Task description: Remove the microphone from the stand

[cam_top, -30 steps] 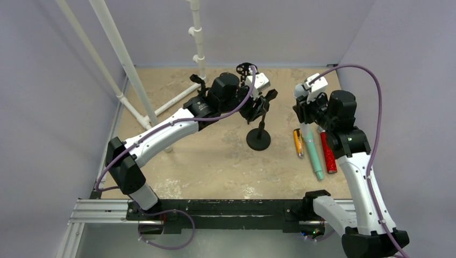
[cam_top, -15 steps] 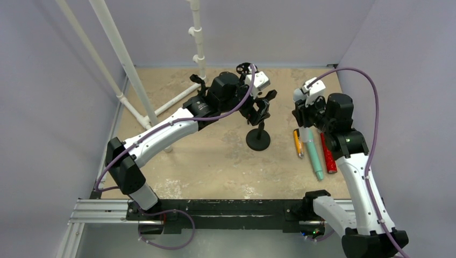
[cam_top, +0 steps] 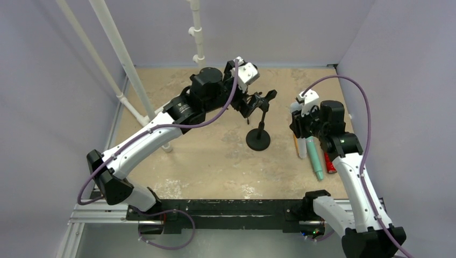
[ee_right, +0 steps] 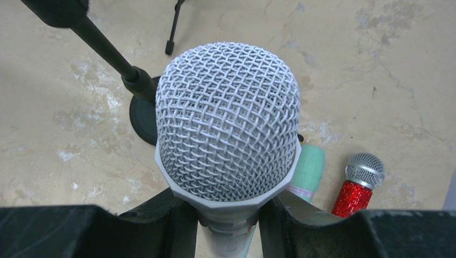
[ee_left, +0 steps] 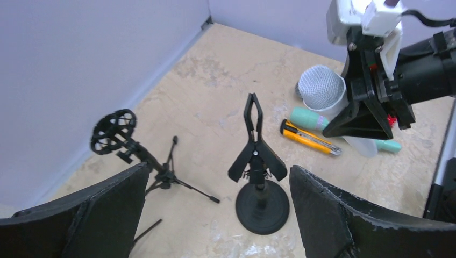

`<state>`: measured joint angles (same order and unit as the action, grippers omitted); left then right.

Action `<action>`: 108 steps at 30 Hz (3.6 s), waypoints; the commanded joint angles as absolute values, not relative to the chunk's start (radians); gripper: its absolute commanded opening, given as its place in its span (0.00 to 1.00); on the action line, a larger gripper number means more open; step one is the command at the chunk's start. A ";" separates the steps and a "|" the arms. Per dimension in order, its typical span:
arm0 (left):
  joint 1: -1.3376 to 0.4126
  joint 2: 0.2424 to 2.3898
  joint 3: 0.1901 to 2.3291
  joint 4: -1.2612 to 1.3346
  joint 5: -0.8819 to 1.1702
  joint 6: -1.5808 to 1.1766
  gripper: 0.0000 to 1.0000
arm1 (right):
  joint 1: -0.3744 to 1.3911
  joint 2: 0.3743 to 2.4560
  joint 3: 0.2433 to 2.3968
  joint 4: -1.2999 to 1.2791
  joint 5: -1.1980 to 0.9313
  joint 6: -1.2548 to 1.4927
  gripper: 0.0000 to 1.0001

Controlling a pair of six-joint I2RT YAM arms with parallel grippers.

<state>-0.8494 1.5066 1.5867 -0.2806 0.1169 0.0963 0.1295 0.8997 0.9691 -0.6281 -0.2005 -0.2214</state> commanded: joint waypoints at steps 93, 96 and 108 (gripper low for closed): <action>-0.734 1.334 1.463 -0.230 0.064 0.118 1.00 | 0.133 1.611 1.071 -0.745 -0.119 -0.134 0.60; -0.733 1.340 1.463 -0.229 0.075 0.116 1.00 | 0.133 1.578 1.098 -0.755 -0.150 -0.150 0.64; -0.679 1.324 1.454 -0.252 0.117 0.057 1.00 | 0.130 1.313 1.052 -0.628 -0.420 -0.223 0.68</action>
